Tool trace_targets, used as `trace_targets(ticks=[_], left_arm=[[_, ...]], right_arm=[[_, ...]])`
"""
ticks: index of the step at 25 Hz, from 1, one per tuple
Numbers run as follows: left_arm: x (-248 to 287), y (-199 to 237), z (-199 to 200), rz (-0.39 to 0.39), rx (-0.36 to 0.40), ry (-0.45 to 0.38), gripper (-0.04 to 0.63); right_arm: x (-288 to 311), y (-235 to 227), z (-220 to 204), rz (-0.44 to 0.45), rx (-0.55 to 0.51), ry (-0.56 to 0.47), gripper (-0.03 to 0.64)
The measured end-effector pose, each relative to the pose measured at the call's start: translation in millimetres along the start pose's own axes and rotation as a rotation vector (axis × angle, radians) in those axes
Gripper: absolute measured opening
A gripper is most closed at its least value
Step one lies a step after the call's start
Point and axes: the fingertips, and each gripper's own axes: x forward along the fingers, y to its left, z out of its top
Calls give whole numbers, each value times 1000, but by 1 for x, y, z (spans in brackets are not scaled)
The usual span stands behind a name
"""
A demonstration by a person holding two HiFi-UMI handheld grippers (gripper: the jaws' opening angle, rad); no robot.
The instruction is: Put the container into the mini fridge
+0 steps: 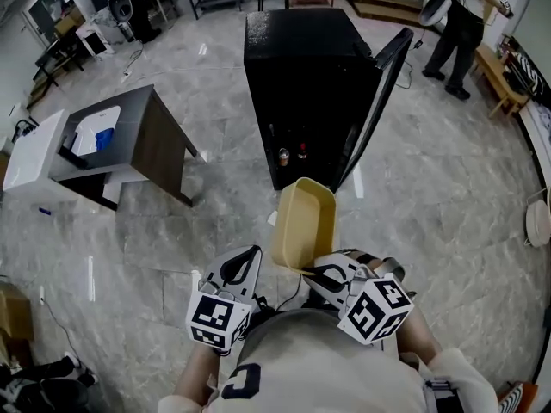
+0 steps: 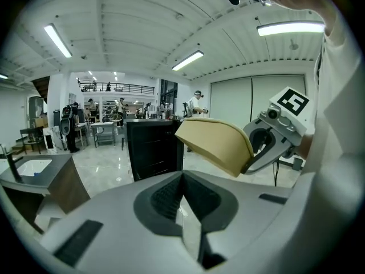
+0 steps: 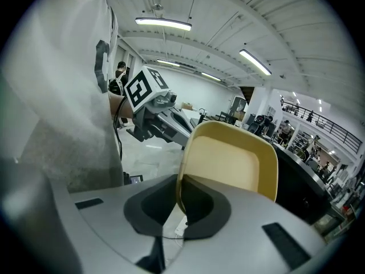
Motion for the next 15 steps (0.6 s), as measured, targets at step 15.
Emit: trace_targets(ticks=[15], left_arm=[[72,-38,33,60,14,35,58]], right_arm=[[-39,-48,-72,39,-53,12,35]])
